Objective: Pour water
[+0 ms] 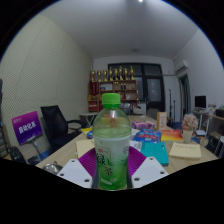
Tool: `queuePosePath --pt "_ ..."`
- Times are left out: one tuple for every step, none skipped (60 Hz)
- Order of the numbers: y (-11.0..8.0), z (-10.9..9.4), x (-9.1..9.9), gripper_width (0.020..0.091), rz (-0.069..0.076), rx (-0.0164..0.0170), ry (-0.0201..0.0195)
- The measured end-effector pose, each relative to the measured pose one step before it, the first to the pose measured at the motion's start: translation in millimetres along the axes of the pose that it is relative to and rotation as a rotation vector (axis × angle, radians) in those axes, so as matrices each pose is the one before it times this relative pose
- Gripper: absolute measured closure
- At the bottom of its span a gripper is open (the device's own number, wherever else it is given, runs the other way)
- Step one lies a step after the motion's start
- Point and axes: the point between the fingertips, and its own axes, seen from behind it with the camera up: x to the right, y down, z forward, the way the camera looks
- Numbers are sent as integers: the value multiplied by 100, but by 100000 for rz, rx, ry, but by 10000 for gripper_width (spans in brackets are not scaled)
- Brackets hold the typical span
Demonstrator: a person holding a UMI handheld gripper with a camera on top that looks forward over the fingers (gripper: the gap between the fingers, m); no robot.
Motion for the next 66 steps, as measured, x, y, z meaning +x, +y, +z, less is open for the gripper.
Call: queuePosePath --pt "439 188 -3 716 480 -632 -87" --pt "369 224 8 717 205 -808 9" --pt "384 231 -6 716 -111 -950 175" --pt "1648 -1242 1469 717 -182 -508 108" --pt "-404 920 -858 717 -734 -1424 837" --pt "545 162 43 718 -799 -1268 599" --pt "443 -150 72 718 -987 -1785 433" --pt "-784 -44 -138 719 -677 3423 -270" --pt "-216 -21 -125 713 -548 804 -151" --pt "74 -52 -20 713 -721 -455 292" --pt "451 20 97 717 22 947 7" --pt "47 -52 -67 716 485 -473 -37" --pt "-97 -17 70 716 381 106 357" --pt "-81 70 -10 719 408 -96 146" --pt "-47 65 -39 717 479 31 -122" --pt "-232 -373 -141 716 112 16 -51" --pt "-13 48 -51 715 -115 -70 -149" --pt "36 70 -26 705 -98 56 -339" --pt "124 96 82 696 -80 -58 -350" --pt "18 69 25 674 -73 -210 -196" --pt "2 59 14 652 -67 -204 -210" --pt "38 19 10 635 -147 -412 -280" --pt "46 -24 -55 622 -265 -567 -448" --pt "62 -58 -59 605 -417 -716 -470" --pt "-227 -281 -356 586 -385 -967 -210" --pt "159 -147 115 560 -204 -1032 94" --pt "131 -305 163 501 98 -692 146" --pt "-2 -185 32 451 202 -346 -442" --pt "-18 -221 -24 400 496 -186 -586" --pt "-55 -290 -9 349 619 -17 -641" --pt "-30 -326 6 299 632 -41 -475" --pt "-221 -364 -149 248 780 -220 -346" --pt "291 -514 109 248 761 -420 -292" --pt "-5 -440 169 256 675 -635 578" --pt "1 -529 235 264 592 -469 586" --pt "29 -556 201 268 476 -381 544" --pt "-8 -607 183 273 503 -65 560" --pt "-73 -731 134 277 447 166 461" --pt "-376 -622 282 275 272 -180 589" --pt "245 -998 352 271 28 -58 399" --pt "9 -852 214 273 -122 -365 649" --pt "-3 -908 254 271 -227 -278 776" --pt "-45 -957 274 271 -175 -47 906" --pt "-105 -962 259 272 -116 201 929" --pt "-128 -974 241 270 -81 401 857" --pt "-433 -1008 -129 269 -174 178 865" --pt "39 -1181 366 273 -175 318 182" --pt "-63 -1042 93 270 -264 37 27" --pt "-11 -1042 46 269 -204 -152 -74" --pt "25 -1051 70 273 -68 -227 -11" --pt "26 -1057 70 271 185 -192 75" --pt "20 -1068 64 271 355 -69 38" --pt "-43 -982 -194 274 341 -63 -49" --pt "-17 -1315 92 273 567 121 -465" --pt "-28 -1117 -22 272 479 126 -460" --pt "-29 -1058 -45 274 543 50 -555" --pt "35 -1065 -83 272 512 -15 -665" --pt "28 -1037 -92 270 522 -54 -696" --pt "32 -1000 -91 271 694 -22 -662" --pt "-22 -498 -558 271 806 -115 -230" --pt "178 -1243 205 272 739 -254 -766" --pt "129 -936 -31 274 468 -479 -626" --pt "142 -876 -71 271 246 -523 -727" --pt "146 -863 -90 270 140 -399 -643" --pt "118 -846 -79 273 151 -200 -480" --pt "76 -833 -60 272 42 -111 -353"
